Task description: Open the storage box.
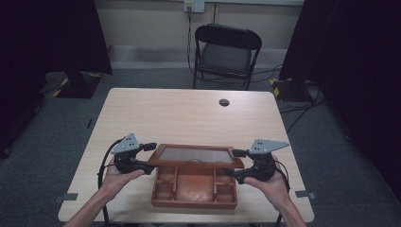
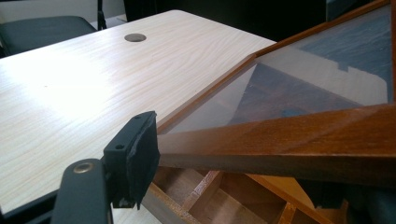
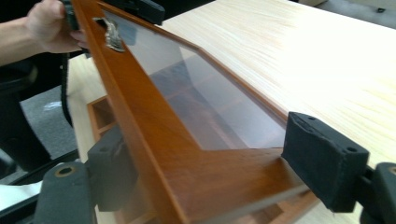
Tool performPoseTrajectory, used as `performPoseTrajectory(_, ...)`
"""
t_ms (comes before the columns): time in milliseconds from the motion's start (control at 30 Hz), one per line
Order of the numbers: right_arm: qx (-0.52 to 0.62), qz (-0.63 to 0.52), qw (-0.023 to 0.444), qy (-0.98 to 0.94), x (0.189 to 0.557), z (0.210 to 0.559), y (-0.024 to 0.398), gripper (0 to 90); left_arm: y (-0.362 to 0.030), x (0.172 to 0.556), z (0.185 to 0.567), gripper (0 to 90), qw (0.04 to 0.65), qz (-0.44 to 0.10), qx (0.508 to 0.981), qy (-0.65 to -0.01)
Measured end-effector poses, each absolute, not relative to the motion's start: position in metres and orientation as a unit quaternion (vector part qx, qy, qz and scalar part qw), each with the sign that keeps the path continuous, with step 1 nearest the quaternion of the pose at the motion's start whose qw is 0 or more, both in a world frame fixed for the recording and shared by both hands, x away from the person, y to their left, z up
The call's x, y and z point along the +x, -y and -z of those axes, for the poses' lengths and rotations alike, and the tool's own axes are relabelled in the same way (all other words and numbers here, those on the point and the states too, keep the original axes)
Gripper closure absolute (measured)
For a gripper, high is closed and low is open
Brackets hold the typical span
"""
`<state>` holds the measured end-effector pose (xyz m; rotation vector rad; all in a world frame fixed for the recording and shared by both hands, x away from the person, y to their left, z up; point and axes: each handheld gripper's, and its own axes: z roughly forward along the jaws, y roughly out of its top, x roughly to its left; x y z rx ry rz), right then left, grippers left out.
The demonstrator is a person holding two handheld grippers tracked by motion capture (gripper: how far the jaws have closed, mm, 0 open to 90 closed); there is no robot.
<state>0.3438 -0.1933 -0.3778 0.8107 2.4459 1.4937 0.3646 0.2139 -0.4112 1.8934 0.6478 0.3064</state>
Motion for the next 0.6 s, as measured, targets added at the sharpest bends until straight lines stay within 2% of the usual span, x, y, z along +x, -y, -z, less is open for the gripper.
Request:
performPoseTrajectory(267, 0.302, -0.496, 0.104, -0.808, 0.356, 0.377, 0.201, 27.5, -0.213, 0.373, 0.405, 31.7, 0.536, -0.122, 0.788, -0.276)
performPoseTrajectory(333, 0.304, -0.502, 0.098, -0.804, 0.361, 0.377, 0.203, 32.5, -0.213, 0.375, 0.406, 32.7, 0.54, -0.116, 0.785, -0.282)
performPoseTrajectory(600, 0.297, -0.514, 0.092, -0.799, 0.37, 0.378, 0.2, 42.9, -0.212, 0.382, 0.401, 36.2, 0.54, -0.117, 0.786, -0.276)
